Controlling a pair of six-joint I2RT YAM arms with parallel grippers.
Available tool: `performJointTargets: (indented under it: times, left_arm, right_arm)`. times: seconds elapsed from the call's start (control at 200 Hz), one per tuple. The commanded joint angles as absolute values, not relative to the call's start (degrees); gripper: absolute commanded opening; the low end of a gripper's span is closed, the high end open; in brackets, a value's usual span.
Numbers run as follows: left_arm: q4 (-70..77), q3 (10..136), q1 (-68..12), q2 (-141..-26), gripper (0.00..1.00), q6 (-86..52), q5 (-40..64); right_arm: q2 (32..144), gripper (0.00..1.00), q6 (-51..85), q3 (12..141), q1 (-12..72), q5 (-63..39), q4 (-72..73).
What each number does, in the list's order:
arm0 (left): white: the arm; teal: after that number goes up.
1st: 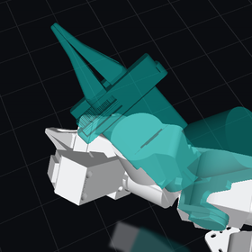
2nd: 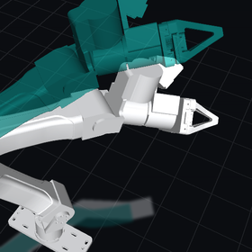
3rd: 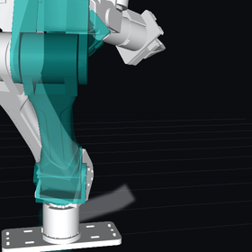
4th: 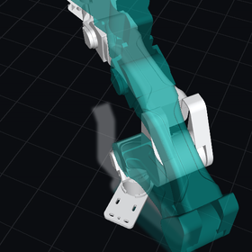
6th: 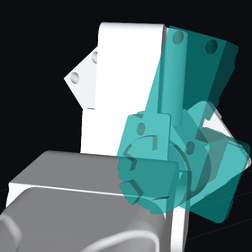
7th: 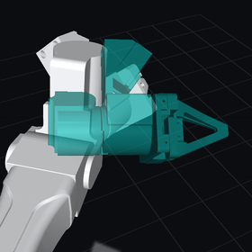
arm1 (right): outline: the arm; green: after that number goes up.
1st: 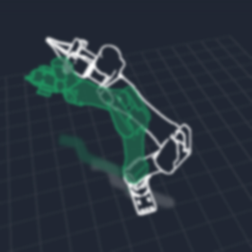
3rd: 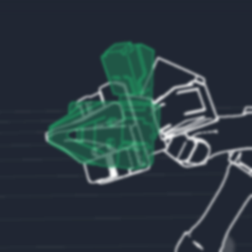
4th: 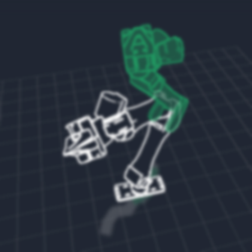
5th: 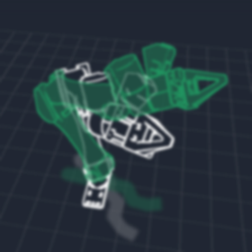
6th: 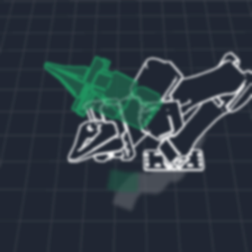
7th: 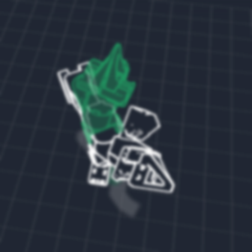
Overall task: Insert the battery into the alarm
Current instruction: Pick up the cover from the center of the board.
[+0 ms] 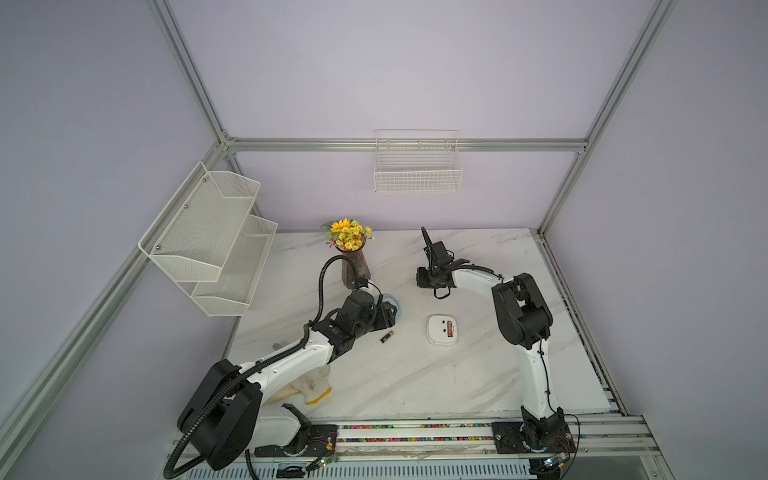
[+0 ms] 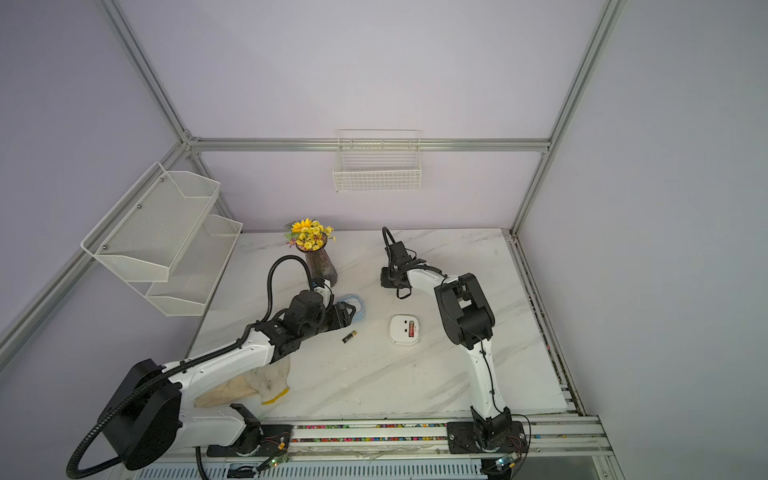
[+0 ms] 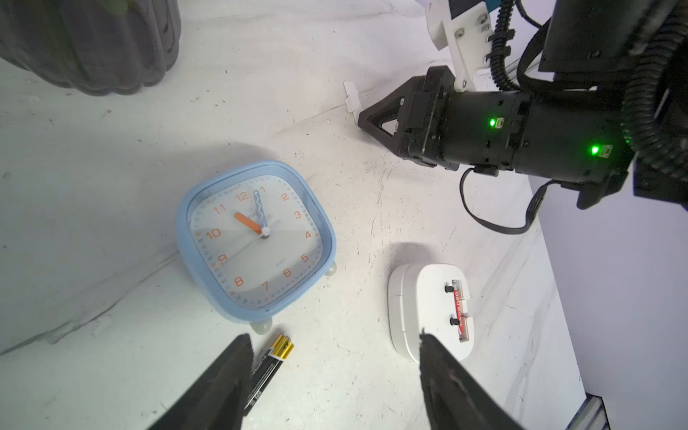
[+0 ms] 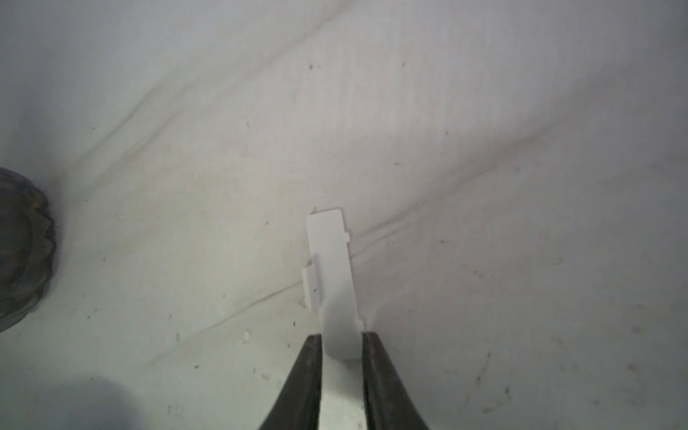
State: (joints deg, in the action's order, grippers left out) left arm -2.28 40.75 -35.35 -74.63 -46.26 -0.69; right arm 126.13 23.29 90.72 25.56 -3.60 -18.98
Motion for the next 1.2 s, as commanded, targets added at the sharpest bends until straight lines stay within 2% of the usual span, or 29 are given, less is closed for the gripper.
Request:
performJointTargets:
  times: [0.0, 0.11, 0.455, 1.195]
  left_arm:
    - [0.3, 40.4, -35.2, -72.0, 0.72, -47.1, -0.8]
    - [0.3, 39.5, -35.2, -71.0, 0.72, -47.3, -1.5]
    - [0.2, 38.4, -35.2, -70.8, 0.72, -47.9, -1.8]
    - [0.4, 37.5, -35.2, -71.3, 0.72, -48.5, -1.7]
  right_arm:
    - [122.7, 0.24, 25.5, 89.9, 26.4, -4.3, -17.0]
    - [122.7, 0.25, 23.0, 92.5, 28.4, 2.7, -19.2]
    - [134.6, 0.22, 20.4, 108.5, 31.5, 17.0, -31.8]
    - [139.0, 0.19, 19.2, 111.9, 32.3, 19.2, -34.1]
